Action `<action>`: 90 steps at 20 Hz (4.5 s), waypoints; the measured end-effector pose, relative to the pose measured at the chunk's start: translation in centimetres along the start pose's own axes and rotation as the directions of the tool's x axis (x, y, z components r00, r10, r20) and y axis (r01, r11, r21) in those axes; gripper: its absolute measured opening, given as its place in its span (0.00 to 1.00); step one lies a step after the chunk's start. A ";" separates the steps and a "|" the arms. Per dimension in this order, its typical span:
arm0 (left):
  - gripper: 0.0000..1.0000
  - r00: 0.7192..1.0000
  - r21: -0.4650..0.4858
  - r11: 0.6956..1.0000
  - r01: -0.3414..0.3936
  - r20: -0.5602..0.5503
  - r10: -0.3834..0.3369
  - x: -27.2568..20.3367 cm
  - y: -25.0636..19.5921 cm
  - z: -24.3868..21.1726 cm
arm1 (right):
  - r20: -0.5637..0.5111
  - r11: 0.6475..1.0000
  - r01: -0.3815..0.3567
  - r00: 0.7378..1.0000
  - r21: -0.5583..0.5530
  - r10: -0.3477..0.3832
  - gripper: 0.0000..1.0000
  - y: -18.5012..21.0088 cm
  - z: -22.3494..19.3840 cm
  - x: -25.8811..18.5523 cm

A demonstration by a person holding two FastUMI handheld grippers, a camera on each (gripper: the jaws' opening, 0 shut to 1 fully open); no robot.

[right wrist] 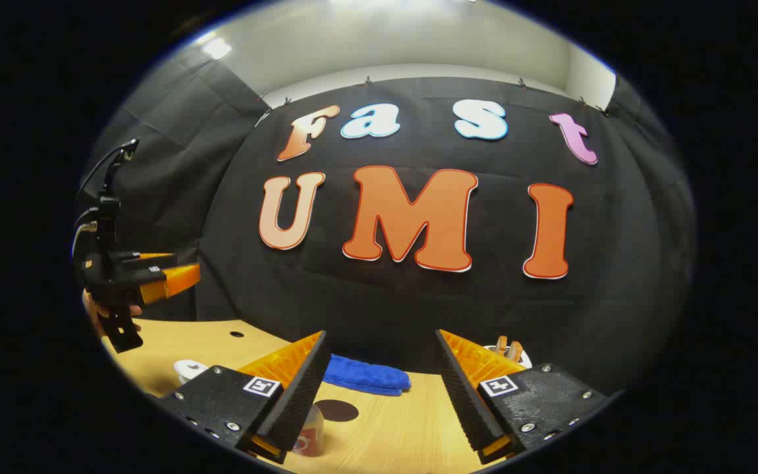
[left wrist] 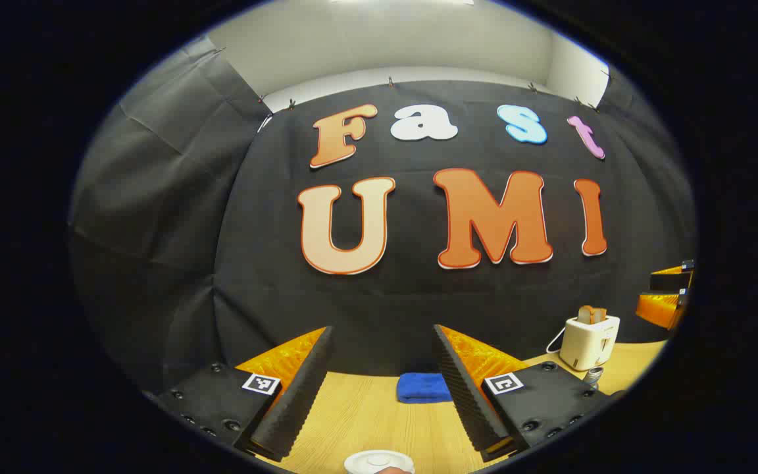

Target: Open the teacup lid with one hand, grasp the water bottle and pour water into the teacup with the other hand; after pouring, place the water bottle on the coaster and then close the teacup lid.

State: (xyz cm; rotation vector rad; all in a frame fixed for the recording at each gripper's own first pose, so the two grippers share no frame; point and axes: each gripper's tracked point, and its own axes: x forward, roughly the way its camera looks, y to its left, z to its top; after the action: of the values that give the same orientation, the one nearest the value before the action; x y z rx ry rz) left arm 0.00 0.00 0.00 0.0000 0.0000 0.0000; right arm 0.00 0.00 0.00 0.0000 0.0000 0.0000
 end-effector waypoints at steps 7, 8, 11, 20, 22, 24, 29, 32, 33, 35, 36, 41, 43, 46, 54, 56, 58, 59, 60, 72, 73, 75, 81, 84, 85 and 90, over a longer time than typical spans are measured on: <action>0.94 0.998 -0.043 0.999 -0.033 0.043 0.035 -0.6 0.0 2.0 | 0.048 0.999 -0.045 0.998 -0.007 0.046 0.96 1.9 2.7 -0.5; 0.94 0.998 -0.046 0.998 -0.045 0.032 0.046 -0.6 0.4 1.6 | 0.036 0.999 -0.049 0.998 -0.017 0.050 0.95 2.3 2.2 -0.4; 0.99 0.998 -0.003 0.998 -0.059 0.021 0.059 -0.4 0.7 1.3 | 0.000 0.999 -0.024 1.000 -0.044 0.024 0.95 2.4 1.1 -0.8; 0.96 1.000 0.026 0.999 0.031 -0.001 -0.031 0.1 -1.5 2.0 | -0.011 1.000 -0.006 1.000 0.012 0.006 0.97 3.3 2.3 -2.2; 0.97 0.999 0.029 0.999 0.032 -0.009 -0.031 -0.2 -1.4 1.9 | -0.011 0.999 -0.004 1.000 0.039 0.005 0.97 3.3 2.3 -2.3; 0.97 0.999 0.030 0.999 0.042 -0.010 -0.042 -0.6 -1.4 1.9 | -0.013 0.993 -0.034 0.999 0.116 0.035 0.97 3.9 2.2 -2.4; 1.00 0.998 0.041 0.998 0.046 -0.041 -0.044 -0.8 -1.0 0.9 | 0.006 0.959 -0.071 0.997 0.275 0.072 0.96 3.5 2.3 -3.1; 0.97 0.998 0.047 0.998 0.040 -0.056 -0.037 -0.8 -0.7 0.4 | 0.016 0.972 -0.052 0.999 0.229 0.049 0.91 2.9 1.8 -2.8; 0.97 0.998 0.049 0.998 0.037 -0.061 -0.034 -0.8 -0.7 0.2 | 0.009 0.977 -0.046 0.999 0.208 0.045 0.94 2.9 1.4 -2.6; 0.98 0.997 0.052 0.998 0.030 -0.074 -0.026 -0.9 -0.3 -0.2 | -0.015 0.983 -0.054 0.998 0.175 0.057 0.92 3.6 0.4 -2.3; 1.00 0.997 0.057 0.998 0.027 -0.078 -0.023 -0.9 -0.1 -0.5 | -0.029 0.985 -0.060 0.997 0.163 0.066 0.91 4.0 -0.2 -2.2; 0.94 0.985 0.048 0.997 0.052 -0.170 -0.043 -1.4 0.3 -4.3 | -0.094 0.991 -0.071 0.992 0.117 0.082 0.91 4.8 -2.4 -2.0; 1.00 0.972 0.054 0.997 0.056 -0.231 -0.042 -1.6 0.7 -6.7 | -0.118 0.989 -0.081 0.988 0.120 0.095 0.91 5.5 -3.9 -2.4; 0.98 0.960 0.066 0.996 0.067 -0.277 -0.046 -2.1 0.8 -8.7 | -0.158 0.987 -0.095 0.981 0.131 0.116 0.91 6.2 -5.5 -2.5; 1.00 0.881 0.061 0.990 0.131 -0.465 -0.088 -3.7 0.2 -16.5 | -0.283 0.984 -0.121 0.947 0.131 0.154 0.91 8.4 -10.7 -2.4; 0.94 0.863 0.062 0.990 0.129 -0.498 -0.082 -4.0 0.5 -17.9 | -0.307 0.984 -0.128 0.938 0.128 0.161 0.91 8.8 -11.6 -2.2; 0.94 0.846 0.058 0.990 0.132 -0.527 -0.081 -4.2 0.8 -19.4 | -0.327 0.984 -0.133 0.930 0.120 0.166 0.91 9.2 -12.6 -1.9; 0.99 0.831 0.056 0.989 0.139 -0.550 -0.086 -4.3 0.8 -20.2 | -0.337 0.983 -0.137 0.926 0.119 0.170 0.91 9.4 -13.2 -1.9; 0.94 0.821 0.055 0.988 0.144 -0.564 -0.088 -4.4 0.8 -21.0 | -0.350 0.983 -0.139 0.921 0.119 0.172 0.91 9.6 -13.8 -1.7; 0.71 0.777 0.071 0.988 0.139 -0.626 -0.064 -4.1 1.0 -24.7 | -0.437 0.975 -0.165 0.873 0.150 0.215 0.91 10.9 -18.0 -0.6; 0.71 0.776 0.075 0.987 0.141 -0.628 -0.063 -4.0 1.0 -24.6 | -0.438 0.974 -0.165 0.873 0.153 0.217 0.91 11.0 -18.0 -0.6; 0.62 0.785 0.082 0.988 0.134 -0.617 -0.056 -3.8 1.0 -24.3 | -0.437 0.973 -0.166 0.872 0.162 0.221 0.91 11.0 -18.1 -0.3; 0.29 0.792 0.074 0.988 0.132 -0.608 -0.060 -3.6 0.9 -24.4 | -0.454 0.973 -0.157 0.864 0.169 0.218 0.91 10.8 -18.8 -0.1; 0.32 0.804 0.060 0.991 0.124 -0.592 -0.065 -3.5 0.9 -24.1 | -0.473 0.974 -0.153 0.854 0.166 0.215 0.91 11.0 -19.5 -0.1; 0.29 0.808 0.056 0.991 0.121 -0.586 -0.066 -3.6 0.8 -24.0 | -0.483 0.974 -0.150 0.849 0.168 0.214 0.91 11.0 -19.8 -0.1; 0.32 0.840 0.053 0.993 0.108 -0.539 -0.063 -3.1 1.0 -22.3 | -0.504 0.975 -0.128 0.839 0.183 0.205 0.82 11.3 -20.1 0.2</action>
State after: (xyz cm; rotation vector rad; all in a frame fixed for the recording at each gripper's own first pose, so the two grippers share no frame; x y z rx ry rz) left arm -3.11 0.95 -22.26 0.0826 0.5670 -0.0907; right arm 0.24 11.27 -20.10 0.1439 0.5480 0.1770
